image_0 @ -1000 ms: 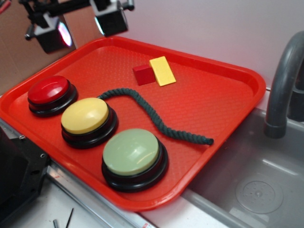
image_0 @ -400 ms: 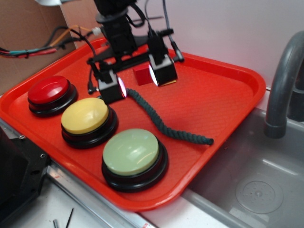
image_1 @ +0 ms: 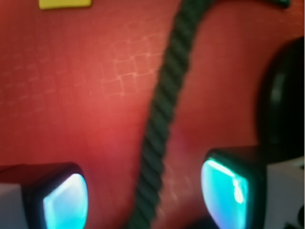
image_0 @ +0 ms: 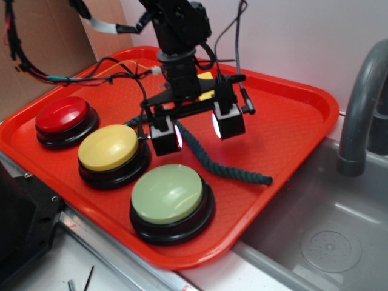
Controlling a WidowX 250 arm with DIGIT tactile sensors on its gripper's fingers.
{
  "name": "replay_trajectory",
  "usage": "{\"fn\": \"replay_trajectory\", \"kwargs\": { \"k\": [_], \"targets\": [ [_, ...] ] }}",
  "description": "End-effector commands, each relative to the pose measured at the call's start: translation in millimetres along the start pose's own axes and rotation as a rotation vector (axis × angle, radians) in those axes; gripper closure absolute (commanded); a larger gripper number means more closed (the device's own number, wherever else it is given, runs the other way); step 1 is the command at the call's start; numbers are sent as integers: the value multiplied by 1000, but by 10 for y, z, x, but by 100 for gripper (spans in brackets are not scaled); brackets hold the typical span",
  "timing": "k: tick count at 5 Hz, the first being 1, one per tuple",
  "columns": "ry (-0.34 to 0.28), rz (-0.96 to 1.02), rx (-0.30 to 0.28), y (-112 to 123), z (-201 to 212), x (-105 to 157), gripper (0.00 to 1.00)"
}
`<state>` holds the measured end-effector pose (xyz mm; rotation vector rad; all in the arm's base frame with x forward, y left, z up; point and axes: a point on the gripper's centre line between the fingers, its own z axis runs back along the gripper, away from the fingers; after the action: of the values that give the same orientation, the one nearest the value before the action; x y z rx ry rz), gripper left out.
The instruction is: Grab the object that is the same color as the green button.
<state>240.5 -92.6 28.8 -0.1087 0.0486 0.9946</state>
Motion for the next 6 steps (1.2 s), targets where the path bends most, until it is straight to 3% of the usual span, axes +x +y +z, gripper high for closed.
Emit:
{"fn": "replay_trajectory", "kwargs": {
  "k": [1,2,5,6],
  "targets": [
    [-12,-25,2,7,-54,-329,0],
    [-16,-22,15,12,-104,-373,100],
    [-16,-57,-12,-1,-11,-329,100],
    [36,-248,-67,31,410,-181,100]
  ]
}}
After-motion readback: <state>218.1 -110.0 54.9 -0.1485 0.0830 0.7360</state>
